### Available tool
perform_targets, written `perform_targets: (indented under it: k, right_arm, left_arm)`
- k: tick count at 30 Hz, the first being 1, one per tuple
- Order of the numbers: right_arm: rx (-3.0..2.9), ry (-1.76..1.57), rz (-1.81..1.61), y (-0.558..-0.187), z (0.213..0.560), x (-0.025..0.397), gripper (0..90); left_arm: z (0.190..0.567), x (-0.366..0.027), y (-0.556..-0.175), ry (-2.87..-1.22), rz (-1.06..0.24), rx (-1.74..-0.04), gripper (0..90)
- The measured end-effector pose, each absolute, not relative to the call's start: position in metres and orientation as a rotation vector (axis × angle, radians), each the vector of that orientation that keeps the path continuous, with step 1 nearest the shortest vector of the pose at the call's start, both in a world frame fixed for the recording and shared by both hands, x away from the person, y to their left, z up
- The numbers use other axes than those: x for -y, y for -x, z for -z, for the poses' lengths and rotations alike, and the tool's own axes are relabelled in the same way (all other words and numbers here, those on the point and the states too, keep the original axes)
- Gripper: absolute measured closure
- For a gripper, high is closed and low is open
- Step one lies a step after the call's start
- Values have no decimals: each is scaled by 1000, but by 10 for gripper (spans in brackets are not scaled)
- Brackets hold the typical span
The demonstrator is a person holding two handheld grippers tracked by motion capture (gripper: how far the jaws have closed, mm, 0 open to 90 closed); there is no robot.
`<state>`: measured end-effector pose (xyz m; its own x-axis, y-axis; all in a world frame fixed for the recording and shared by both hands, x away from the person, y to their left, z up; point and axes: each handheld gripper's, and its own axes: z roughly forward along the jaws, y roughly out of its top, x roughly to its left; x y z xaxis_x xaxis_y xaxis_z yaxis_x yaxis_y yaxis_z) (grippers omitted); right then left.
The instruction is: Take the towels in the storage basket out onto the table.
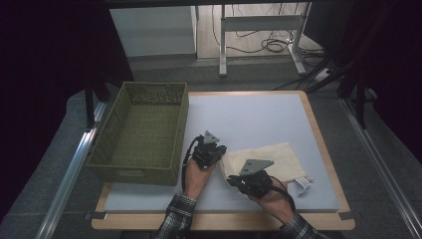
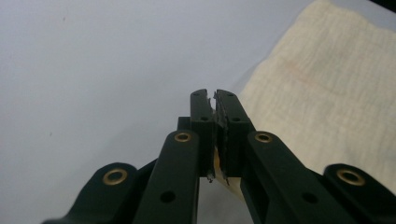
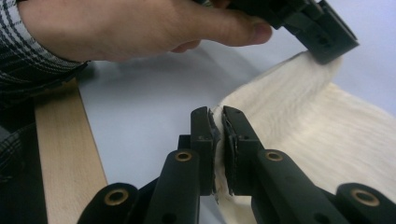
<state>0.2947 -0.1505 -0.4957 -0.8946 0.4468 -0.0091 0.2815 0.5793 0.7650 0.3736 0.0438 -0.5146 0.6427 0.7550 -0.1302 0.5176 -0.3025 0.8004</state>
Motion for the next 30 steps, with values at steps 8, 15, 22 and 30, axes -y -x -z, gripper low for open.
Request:
perform_targets:
  k: [8, 15, 22, 30]
  right_arm:
    - [-2545, -681, -1218, -300, 487, 180, 835]
    - [-2501, -756, -1212, -303, 487, 208, 835]
    - [-2462, -817, -1218, -305, 485, 232, 835]
    - [-2411, -888, -1230, -306, 481, 260, 834]
  left_arm:
    - [505, -25, -383, -1977, -340, -944, 862]
    - [497, -2, -393, -2003, -345, -881, 860]
    - [491, 25, -402, -2025, -345, -830, 859]
    - [484, 56, -411, -2053, -353, -768, 859]
